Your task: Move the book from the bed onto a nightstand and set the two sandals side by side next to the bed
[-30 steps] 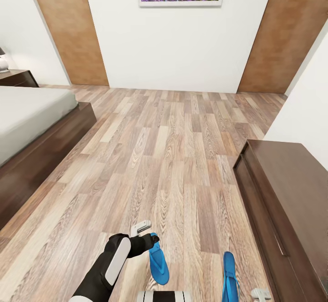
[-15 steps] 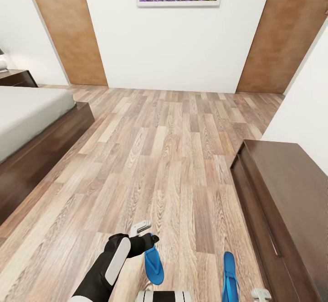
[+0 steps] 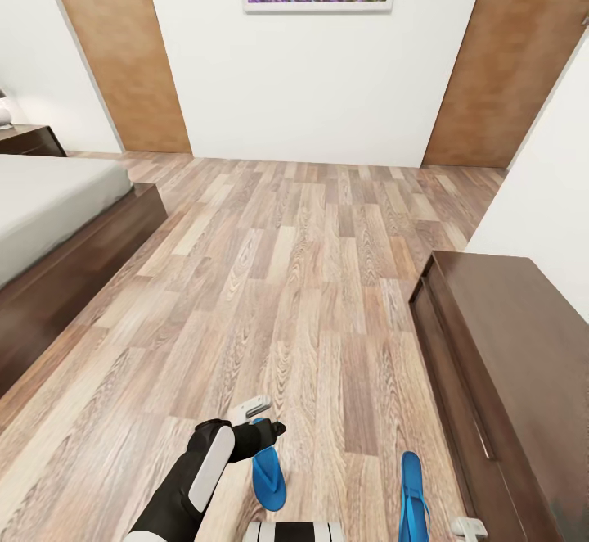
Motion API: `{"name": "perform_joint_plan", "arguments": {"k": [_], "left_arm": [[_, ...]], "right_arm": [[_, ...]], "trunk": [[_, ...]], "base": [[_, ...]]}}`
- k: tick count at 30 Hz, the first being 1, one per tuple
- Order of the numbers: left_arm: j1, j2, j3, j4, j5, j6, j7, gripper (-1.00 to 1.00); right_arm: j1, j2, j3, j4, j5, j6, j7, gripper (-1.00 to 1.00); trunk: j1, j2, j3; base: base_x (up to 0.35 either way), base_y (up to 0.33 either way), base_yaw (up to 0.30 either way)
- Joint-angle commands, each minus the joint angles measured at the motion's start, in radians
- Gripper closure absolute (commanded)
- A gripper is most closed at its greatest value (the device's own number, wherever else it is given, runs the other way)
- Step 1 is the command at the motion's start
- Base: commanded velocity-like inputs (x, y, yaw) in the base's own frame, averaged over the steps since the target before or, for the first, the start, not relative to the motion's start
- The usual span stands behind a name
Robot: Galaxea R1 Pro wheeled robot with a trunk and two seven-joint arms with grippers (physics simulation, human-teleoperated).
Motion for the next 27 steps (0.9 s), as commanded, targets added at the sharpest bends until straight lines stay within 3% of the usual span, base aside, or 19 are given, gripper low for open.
{"name": "perform_joint_plan", "arguments": {"k": [1,12,23,27], "left_arm": [[0.0,0.0,-0.001,-0.001,0.01,0.003,0.009,-1.0],[0.0,0.0,0.0,-0.001,0.01,0.003,0.009,-1.0],[0.0,0.0,0.002,-0.001,0.01,0.003,0.01,-1.0],[0.0,0.0,0.002,-0.001,0.009,0.003,0.009,-1.0]], "right_arm": [[0.0,0.0,0.0,0.001,-0.008,0.004,0.004,1.0],[0.0,0.0,0.0,0.001,-0.008,0.004,0.004,1.0],[0.0,0.0,0.0,0.001,-0.008,0.004,0.004,1.0],[0.0,0.0,0.0,0.001,-0.008,0.004,0.004,1.0]], "trunk": [[0.0,0.0,-0.001],[0.0,0.0,-0.001],[0.005,-0.003,-0.043],[0.005,-0.003,-0.043]], "base": [[0.0,-0.004,0.0],[0.0,-0.001,0.0],[0.0,0.0,0.0],[0.0,0.0,0.0]]}}
